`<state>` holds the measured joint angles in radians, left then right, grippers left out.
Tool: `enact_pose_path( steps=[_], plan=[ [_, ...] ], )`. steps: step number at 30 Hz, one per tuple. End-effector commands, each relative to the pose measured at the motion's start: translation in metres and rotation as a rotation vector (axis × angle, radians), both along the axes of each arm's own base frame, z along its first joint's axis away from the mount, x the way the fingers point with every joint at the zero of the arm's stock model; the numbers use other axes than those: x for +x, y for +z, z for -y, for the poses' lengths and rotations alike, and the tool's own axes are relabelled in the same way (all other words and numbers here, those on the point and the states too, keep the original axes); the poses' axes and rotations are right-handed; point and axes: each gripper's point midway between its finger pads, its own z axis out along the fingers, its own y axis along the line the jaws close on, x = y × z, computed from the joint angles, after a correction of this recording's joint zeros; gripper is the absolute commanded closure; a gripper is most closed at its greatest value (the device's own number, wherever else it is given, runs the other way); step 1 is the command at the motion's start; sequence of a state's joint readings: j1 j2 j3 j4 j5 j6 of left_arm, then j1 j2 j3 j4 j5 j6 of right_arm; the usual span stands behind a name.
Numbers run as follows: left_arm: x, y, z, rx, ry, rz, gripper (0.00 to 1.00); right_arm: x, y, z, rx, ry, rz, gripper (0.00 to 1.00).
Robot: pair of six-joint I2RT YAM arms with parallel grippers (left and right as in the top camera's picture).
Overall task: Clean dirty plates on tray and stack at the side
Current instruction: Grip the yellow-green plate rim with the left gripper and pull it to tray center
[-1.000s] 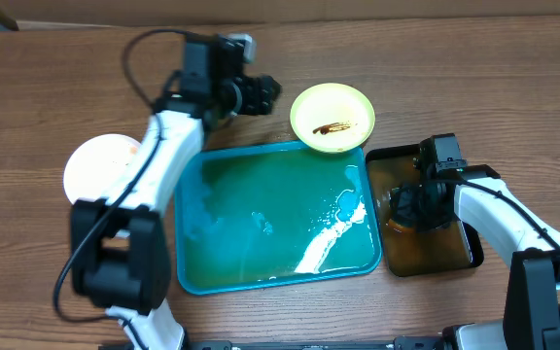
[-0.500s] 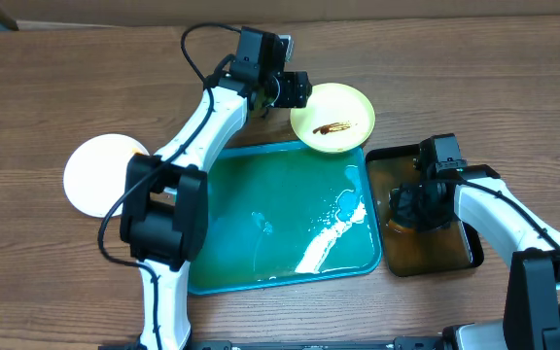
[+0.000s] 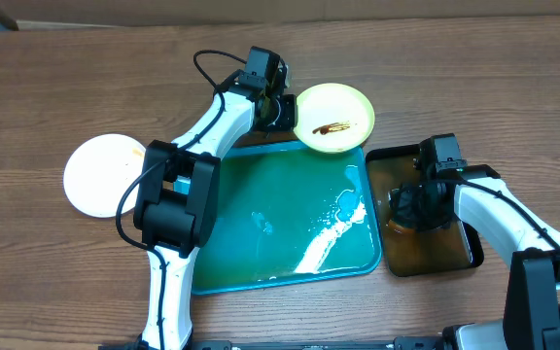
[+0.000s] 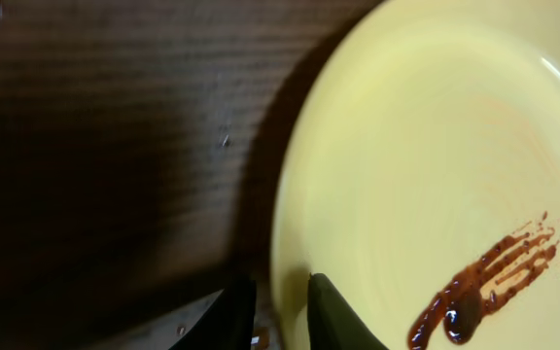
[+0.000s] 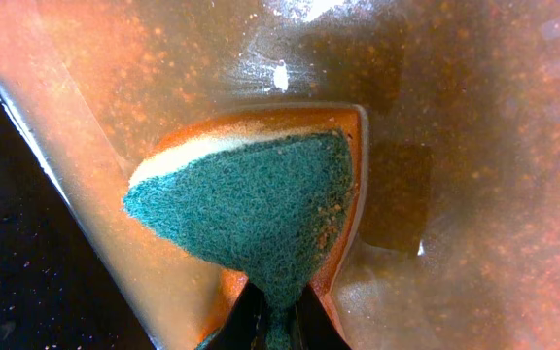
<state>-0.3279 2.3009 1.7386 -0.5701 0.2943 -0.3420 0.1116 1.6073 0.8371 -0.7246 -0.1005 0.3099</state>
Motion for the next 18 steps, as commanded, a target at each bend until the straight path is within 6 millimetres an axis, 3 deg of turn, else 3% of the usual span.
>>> enact_pose_path(
  steps=[1,4,9,14,18],
  plan=[
    [-0.006,-0.001,0.0,0.019,-0.005,-0.027,0.86,0.002,-0.001,0.002,-0.01,0.001,-0.006,0.96],
    [-0.019,-0.007,-0.007,0.046,-0.003,-0.084,0.96,0.002,-0.001,0.002,-0.01,0.0,-0.006,0.96],
    [-0.025,-0.008,-0.03,0.112,0.037,-0.125,0.96,0.0,-0.001,0.002,-0.011,0.001,-0.013,0.96],
    [-0.021,0.02,-0.042,0.094,0.044,-0.088,0.96,0.0,-0.001,0.002,-0.011,0.001,-0.014,0.96],
    [-0.03,0.051,-0.054,0.147,0.031,-0.061,0.96,0.0,-0.001,0.002,-0.011,0.001,-0.014,0.96]
  ],
)
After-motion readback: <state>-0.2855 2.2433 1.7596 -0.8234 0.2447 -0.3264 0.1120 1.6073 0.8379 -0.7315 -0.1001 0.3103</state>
